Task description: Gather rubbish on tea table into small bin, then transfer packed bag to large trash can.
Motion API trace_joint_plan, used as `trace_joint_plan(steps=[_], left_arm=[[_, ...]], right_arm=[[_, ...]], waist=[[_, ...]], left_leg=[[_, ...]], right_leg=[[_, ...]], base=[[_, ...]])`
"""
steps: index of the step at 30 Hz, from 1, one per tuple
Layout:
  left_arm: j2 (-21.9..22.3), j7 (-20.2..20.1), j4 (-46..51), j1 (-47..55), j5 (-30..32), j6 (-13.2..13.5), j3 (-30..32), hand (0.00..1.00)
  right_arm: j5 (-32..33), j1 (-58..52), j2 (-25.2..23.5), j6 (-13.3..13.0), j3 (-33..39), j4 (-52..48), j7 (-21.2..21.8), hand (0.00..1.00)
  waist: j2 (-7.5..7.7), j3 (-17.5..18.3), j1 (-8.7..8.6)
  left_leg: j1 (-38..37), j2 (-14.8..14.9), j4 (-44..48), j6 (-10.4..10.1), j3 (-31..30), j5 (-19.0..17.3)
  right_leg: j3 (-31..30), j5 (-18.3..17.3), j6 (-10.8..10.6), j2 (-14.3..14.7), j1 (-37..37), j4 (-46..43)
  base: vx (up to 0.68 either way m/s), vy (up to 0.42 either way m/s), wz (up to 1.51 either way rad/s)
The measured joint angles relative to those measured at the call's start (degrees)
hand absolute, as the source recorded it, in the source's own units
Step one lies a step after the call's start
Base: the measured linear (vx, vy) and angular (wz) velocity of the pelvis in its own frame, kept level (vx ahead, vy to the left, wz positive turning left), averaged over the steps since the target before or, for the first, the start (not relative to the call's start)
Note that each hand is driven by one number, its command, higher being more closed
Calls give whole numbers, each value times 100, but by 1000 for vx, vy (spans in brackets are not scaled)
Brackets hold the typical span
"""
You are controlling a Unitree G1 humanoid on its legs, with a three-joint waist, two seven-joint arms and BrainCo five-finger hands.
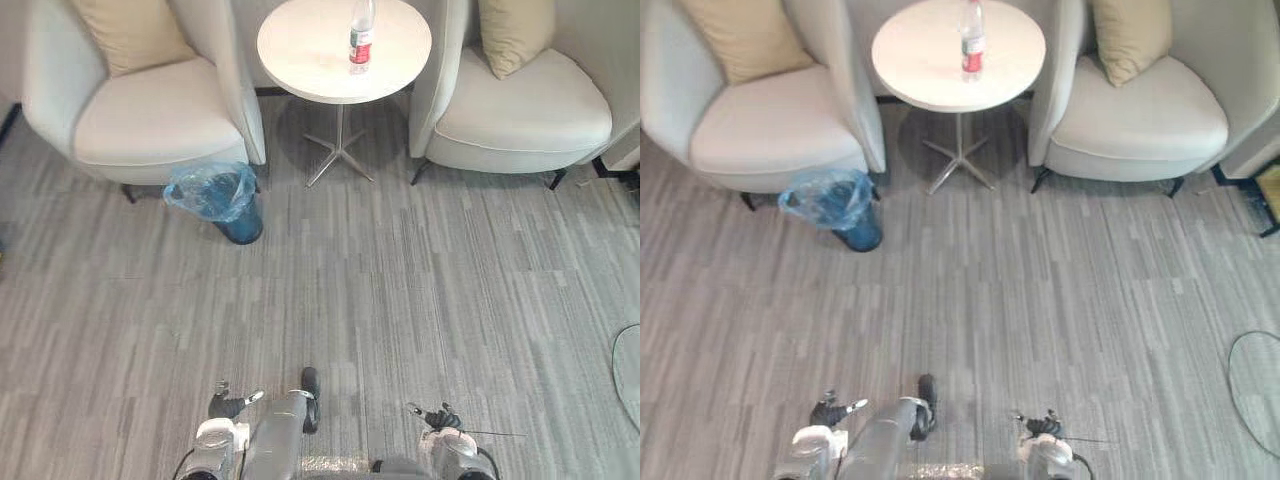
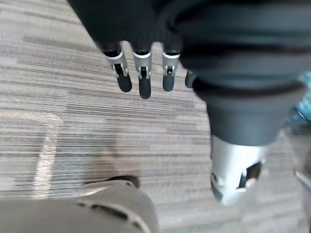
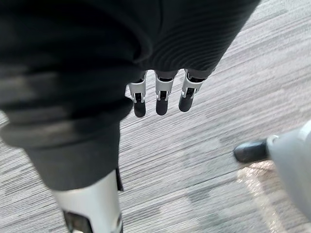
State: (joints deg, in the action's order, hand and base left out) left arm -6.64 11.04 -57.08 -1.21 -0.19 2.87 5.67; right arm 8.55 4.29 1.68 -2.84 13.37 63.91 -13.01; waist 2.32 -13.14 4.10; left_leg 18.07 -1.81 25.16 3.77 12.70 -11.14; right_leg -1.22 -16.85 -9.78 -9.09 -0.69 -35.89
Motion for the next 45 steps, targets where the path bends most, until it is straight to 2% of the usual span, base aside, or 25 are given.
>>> trace_joint_plan(steps=[1,2,3,5,7,9,11,12,13,15,17,18,19,21,22,24,27,29,30,32,34,38,40,42,45], left_arm=[[10,2,-38,0,1,-45,-12,0],[37,1,-51,4,2,-85,-43,0],[91,0,-54,8,4,-93,-127,0],[197,-5,-39,-56,4,-92,-241,0],[316,-5,-49,-179,5,-89,-243,0],[453,-8,-50,-189,4,-89,-274,0],[478,-8,-89,-172,6,-86,-289,0],[442,-8,-86,-131,6,-75,-311,0],[473,-9,-167,-132,6,-80,-309,0],[611,-13,-231,-68,8,-81,-267,0],[742,-11,-231,-43,10,-76,-183,0],[791,-23,-179,-59,13,-72,-35,0],[797,-18,-121,-53,11,-72,48,0],[758,-17,117,-28,8,-51,242,0],[715,-18,145,-27,6,-47,232,0],[659,-17,240,-37,-2,-19,213,0],[578,-15,233,-41,4,18,72,0],[518,-19,215,-42,7,19,-22,0],[416,-18,130,-59,16,19,-75,0],[307,-51,57,-69,-8,15,-161,0],[281,-131,18,-92,14,14,-188,0],[197,-139,-137,-78,23,-67,-350,0],[173,-137,-211,-52,42,-88,-400,0],[159,-135,-212,28,108,-90,-423,0],[154,-138,-215,46,119,-93,-437,0]], right_arm=[[-26,3,-1,-1,-7,-31,25,0],[-104,-3,-8,0,-11,-80,72,0],[-150,-61,-18,4,-17,-194,78,0],[-175,-201,-68,1,-19,-473,71,0],[-179,-218,-61,0,-13,-643,72,0],[-179,-209,-48,4,-18,-657,72,0],[-184,-225,-46,5,-55,-660,71,0],[-184,-312,-63,12,-81,-628,71,0],[-135,-353,-74,-4,-33,-532,103,0],[-177,-206,77,0,-39,-441,112,0],[-172,-232,134,-4,28,-442,114,0],[-167,-248,161,-5,28,-450,107,0],[-167,-274,156,-13,21,-456,95,0],[-155,-302,60,-20,-12,-455,72,0],[-131,-297,25,-38,-30,-446,72,0],[-81,-287,-45,-61,1,-431,63,0],[43,-252,-46,-59,-1,-351,61,0],[44,-235,-43,-58,1,-265,61,0],[44,-232,-62,-38,-11,-149,60,0],[34,-185,-142,-30,-7,-152,76,0],[-59,-169,-185,2,-2,-177,96,0],[-194,-184,-175,-5,-59,-272,160,0],[-231,-193,-153,-4,-64,-369,176,0],[-351,-187,-168,-5,-84,-420,180,0],[-397,-173,-159,-3,-128,-433,182,0]], waist=[[0,-1,-38],[-6,-3,-56],[-32,4,-75],[-52,7,-104],[-105,-38,-152],[-123,-48,-189],[-98,-33,-229],[41,40,-243],[134,61,-255],[-206,118,-235],[-444,187,-269],[-524,153,-288],[-527,126,-262],[-500,86,-60],[-426,41,-43],[-356,11,-52],[-308,-10,-26],[-277,-31,29],[-153,-26,122],[-50,-16,98],[-4,5,135],[10,-1,58],[-5,0,46],[-9,9,-43],[-9,12,-92]], left_leg=[[-269,-3,-5,69,5,-109],[-610,-1,-124,63,-28,-180],[-1040,19,-383,33,-85,-231],[-1575,74,-767,-5,-119,-261],[-2009,195,-1038,-77,-206,-314],[-2331,376,-1084,-77,-283,-314],[-2533,474,-1096,-117,-533,-337],[-2575,346,-1099,-291,-720,-418],[-2729,305,-1110,-583,-998,-608],[-2738,584,-1090,-662,-1270,-655],[-2335,847,-365,-729,-1530,-665],[-1819,1070,806,-913,-1636,-556],[-1494,1250,1551,-1043,-1642,-470],[-913,1553,2964,-1045,-1342,-488],[-691,1584,3167,-1030,-1252,-490],[-187,1523,2890,-883,-857,-570],[-46,907,688,-695,-470,-377],[-96,584,-500,-678,-443,517],[-385,386,-898,-462,-305,922],[-349,320,-653,-251,-241,702],[-448,287,-390,-149,-138,389],[-1344,208,-758,-105,-52,-42],[-1820,199,-960,-125,-50,-126],[-2219,238,-1200,-128,-95,-123],[-2408,353,-1223,-130,-217,-124]], right_leg=[[17,141,-302,-2,280,-836],[168,178,-287,-12,619,-1709],[544,167,-91,-106,916,-2294],[1139,95,331,-325,1307,-2500],[1531,-63,589,-385,1695,-1946],[1581,-95,643,-206,1905,-978],[1380,325,653,54,2057,251],[1138,1180,725,85,2041,1106],[1044,1304,958,15,2101,994],[1201,932,1011,171,2096,763],[1548,613,1094,307,1918,827],[1812,511,1131,413,1575,1035],[1940,460,1199,516,1319,1175],[2036,285,1335,746,761,1421],[2150,217,1368,756,549,1507],[2284,203,1301,764,103,1903],[2328,255,1063,550,-287,2305],[2269,170,890,423,-446,2398],[2066,185,804,364,-605,2544],[1822,403,636,277,-709,2757],[1513,421,606,173,-677,2321],[1120,646,277,-287,460,-907],[1391,441,377,-526,879,-1706],[1699,213,448,-607,1114,-1544],[1808,210,579,-381,1363,-305]], base=[[519,102,-33],[472,66,-41],[532,51,-33],[400,-6,-11],[369,-84,11],[357,-168,23],[370,-239,44],[476,-363,69],[465,-357,49],[316,-250,33],[371,-313,79],[324,-286,92],[317,-245,69],[285,-173,15],[258,-124,27],[286,-65,36],[337,59,8],[366,139,-8],[445,114,-10],[480,149,5],[435,206,-10],[302,118,-17],[275,44,-3],[319,-22,15],[252,-123,26]])
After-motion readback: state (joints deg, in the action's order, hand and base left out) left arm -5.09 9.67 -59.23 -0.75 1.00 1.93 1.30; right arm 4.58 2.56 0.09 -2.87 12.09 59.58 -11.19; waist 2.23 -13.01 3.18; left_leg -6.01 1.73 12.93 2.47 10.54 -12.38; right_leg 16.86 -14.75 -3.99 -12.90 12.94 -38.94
